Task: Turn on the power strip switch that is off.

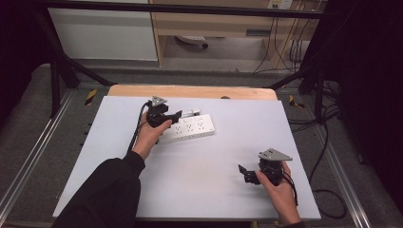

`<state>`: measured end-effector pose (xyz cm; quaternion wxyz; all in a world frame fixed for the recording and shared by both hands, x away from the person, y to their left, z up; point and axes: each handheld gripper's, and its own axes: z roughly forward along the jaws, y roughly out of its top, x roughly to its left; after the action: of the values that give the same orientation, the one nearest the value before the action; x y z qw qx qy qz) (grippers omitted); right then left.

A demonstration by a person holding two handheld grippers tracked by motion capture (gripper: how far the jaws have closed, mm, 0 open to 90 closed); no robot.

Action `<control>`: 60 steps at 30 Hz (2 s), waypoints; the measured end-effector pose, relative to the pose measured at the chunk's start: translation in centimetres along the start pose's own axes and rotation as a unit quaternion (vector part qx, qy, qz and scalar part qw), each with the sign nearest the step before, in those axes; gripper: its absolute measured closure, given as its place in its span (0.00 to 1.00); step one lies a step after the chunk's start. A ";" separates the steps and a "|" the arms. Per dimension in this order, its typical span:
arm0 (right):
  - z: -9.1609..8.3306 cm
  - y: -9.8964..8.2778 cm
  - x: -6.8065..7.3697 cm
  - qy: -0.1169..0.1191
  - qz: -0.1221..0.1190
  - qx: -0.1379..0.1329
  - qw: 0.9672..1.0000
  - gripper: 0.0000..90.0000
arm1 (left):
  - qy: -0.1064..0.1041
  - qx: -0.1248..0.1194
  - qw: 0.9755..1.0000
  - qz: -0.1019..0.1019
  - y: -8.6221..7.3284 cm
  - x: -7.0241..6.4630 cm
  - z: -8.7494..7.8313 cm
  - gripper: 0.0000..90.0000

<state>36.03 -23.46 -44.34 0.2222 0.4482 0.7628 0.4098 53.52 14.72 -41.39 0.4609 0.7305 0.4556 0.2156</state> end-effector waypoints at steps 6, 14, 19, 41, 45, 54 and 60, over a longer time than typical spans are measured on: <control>0.0 0.0 0.0 0.000 -0.001 0.001 1.000 0.03 | -0.010 0.013 1.000 -0.006 -0.2 -0.2 0.3 0.45; 0.0 0.0 0.0 0.000 0.000 0.002 1.000 0.03 | -0.013 0.021 1.000 0.001 -0.4 -0.4 0.6 0.52; 0.0 0.0 0.0 0.000 0.000 0.002 1.000 0.03 | 0.005 0.024 1.000 0.011 -0.5 -0.5 0.8 0.58; 0.0 0.0 0.0 0.001 0.000 0.001 1.000 0.03 | -0.015 0.026 0.999 0.016 -0.4 -1.5 1.7 0.88; 0.0 0.0 0.0 0.002 0.000 0.002 1.000 0.03 | -0.023 0.034 0.999 0.019 -0.6 -1.6 2.0 0.93; 0.0 0.0 0.0 0.002 -0.001 0.001 1.000 0.03 | -0.032 0.038 0.998 0.029 -1.0 -2.0 2.4 1.00; 0.0 0.0 0.0 0.003 -0.001 0.002 1.000 0.03 | -0.035 0.042 0.998 0.029 -1.1 -2.1 2.7 1.00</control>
<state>36.02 -23.48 -44.37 0.2196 0.4466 0.7649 0.4089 53.97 11.80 -43.45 0.4393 0.7690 0.4264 0.1843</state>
